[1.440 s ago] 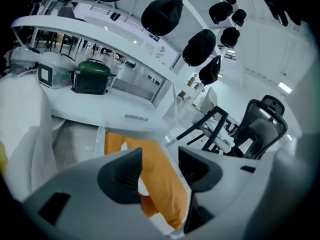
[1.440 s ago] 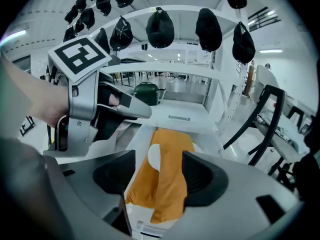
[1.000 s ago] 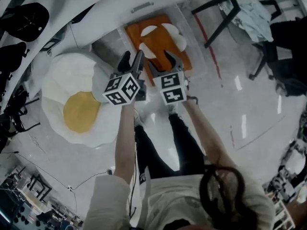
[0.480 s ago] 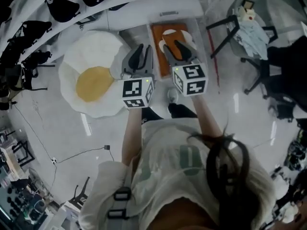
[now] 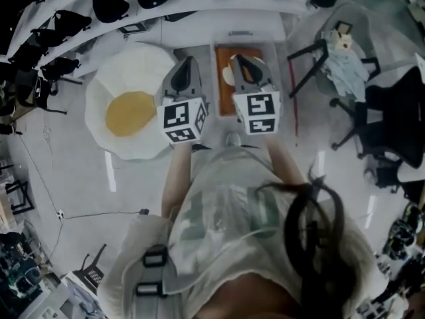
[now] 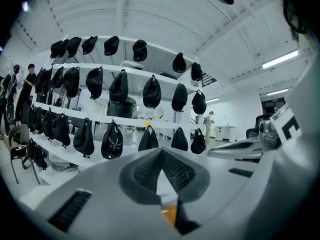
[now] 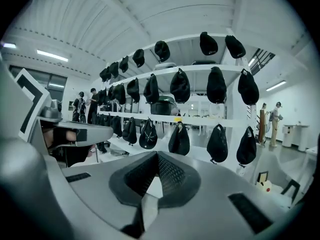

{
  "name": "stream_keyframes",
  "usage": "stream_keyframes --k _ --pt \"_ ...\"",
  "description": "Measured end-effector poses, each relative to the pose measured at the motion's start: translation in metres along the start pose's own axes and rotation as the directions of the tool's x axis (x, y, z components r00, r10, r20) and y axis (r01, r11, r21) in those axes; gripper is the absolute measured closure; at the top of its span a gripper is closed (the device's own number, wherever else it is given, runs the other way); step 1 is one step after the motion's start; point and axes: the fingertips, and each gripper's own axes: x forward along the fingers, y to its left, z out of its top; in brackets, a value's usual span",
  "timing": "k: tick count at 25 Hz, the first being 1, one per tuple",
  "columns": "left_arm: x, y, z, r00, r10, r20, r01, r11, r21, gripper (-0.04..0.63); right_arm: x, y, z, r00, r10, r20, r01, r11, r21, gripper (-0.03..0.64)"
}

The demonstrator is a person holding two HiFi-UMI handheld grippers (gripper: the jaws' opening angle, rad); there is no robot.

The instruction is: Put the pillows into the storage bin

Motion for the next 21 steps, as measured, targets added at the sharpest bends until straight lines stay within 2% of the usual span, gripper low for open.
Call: stream_keyframes --k 5,10,16,21 --pt "0.019 -0.027 -0.014 1.0 -0.01 -0.005 0.01 1.0 -0.012 0.588 -0.004 -0.021 -0.014 1.0 0.023 0.018 -0.023 1.0 -0.007 0.609" --pt "0.036 -0.035 -0.031 1.0 -0.026 -0.006 0.025 0.999 -0.022 0.588 0.002 -0.035 -0.032 1.0 0.015 0.015 -0.015 1.0 -0.01 0.609" --pt "0.006 -0.023 -0.004 1.0 -0.02 -0.012 0.019 0.999 -0.04 0.588 -0.02 -0.016 -0.005 1.0 0.008 0.02 -0.008 1.0 0.009 0.609" --pt "0.003 -0.028 0.0 0.999 -0.022 -0.024 0.02 0.998 -0.06 0.588 -0.029 -0.02 -0.003 1.0 0.008 0.003 -0.008 1.0 0.016 0.609"
